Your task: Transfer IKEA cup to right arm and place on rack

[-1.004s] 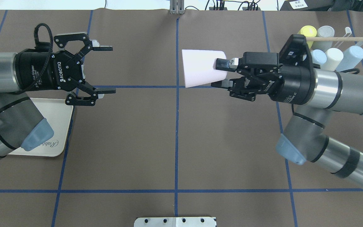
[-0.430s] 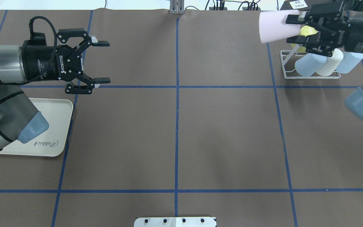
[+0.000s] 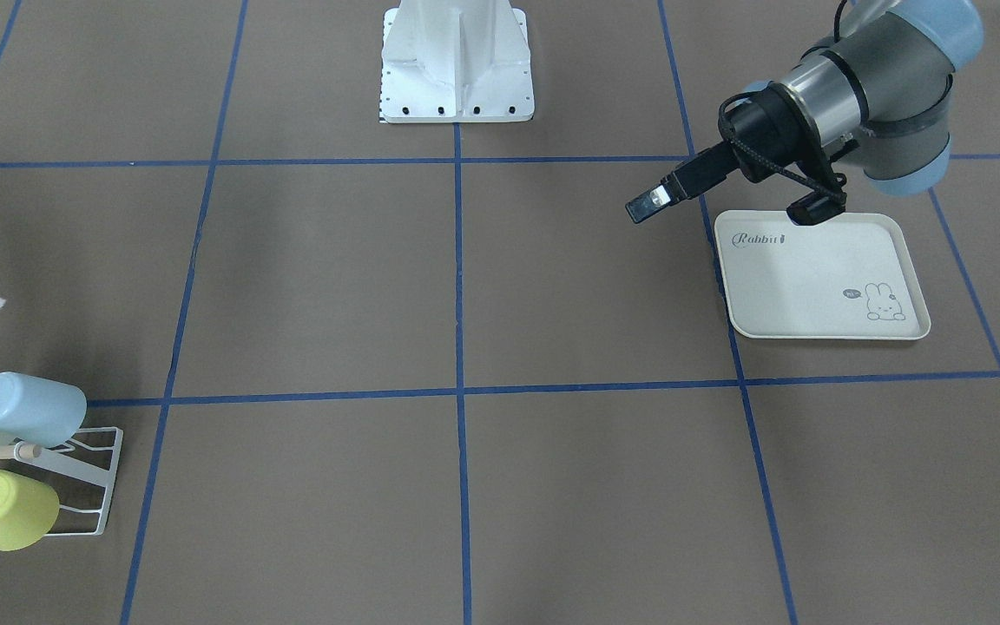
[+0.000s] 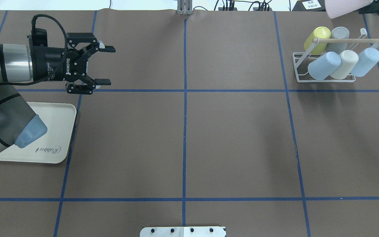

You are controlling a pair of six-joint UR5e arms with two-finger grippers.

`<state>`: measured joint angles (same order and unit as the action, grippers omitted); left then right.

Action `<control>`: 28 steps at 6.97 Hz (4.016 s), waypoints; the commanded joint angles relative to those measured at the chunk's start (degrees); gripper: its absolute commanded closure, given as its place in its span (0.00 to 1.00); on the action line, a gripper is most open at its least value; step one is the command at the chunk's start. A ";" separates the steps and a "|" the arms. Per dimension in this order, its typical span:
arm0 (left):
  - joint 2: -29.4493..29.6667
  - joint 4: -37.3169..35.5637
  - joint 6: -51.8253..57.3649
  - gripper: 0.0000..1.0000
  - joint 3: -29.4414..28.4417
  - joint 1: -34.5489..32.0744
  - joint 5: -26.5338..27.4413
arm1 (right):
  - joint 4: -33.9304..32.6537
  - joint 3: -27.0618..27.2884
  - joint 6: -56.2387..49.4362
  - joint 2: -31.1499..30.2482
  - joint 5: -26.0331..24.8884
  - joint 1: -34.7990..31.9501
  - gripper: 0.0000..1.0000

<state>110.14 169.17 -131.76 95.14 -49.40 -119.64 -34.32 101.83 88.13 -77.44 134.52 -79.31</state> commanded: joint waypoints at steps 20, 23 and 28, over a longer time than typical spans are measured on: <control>-6.00 -26.17 44.93 0.00 -1.45 -9.40 0.72 | -38.72 -34.32 -61.94 16.80 -2.51 -0.24 0.71; -5.73 -26.17 44.84 0.00 -1.45 -9.40 0.63 | -38.37 -35.64 -62.03 16.71 -3.55 0.38 0.70; -5.64 -26.17 44.84 0.00 -1.36 -9.40 0.55 | -38.28 -36.08 -61.85 17.06 -4.18 1.88 0.01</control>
<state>104.43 143.00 -86.92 93.72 -58.80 -119.04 -72.66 65.71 26.47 -60.47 130.40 -77.44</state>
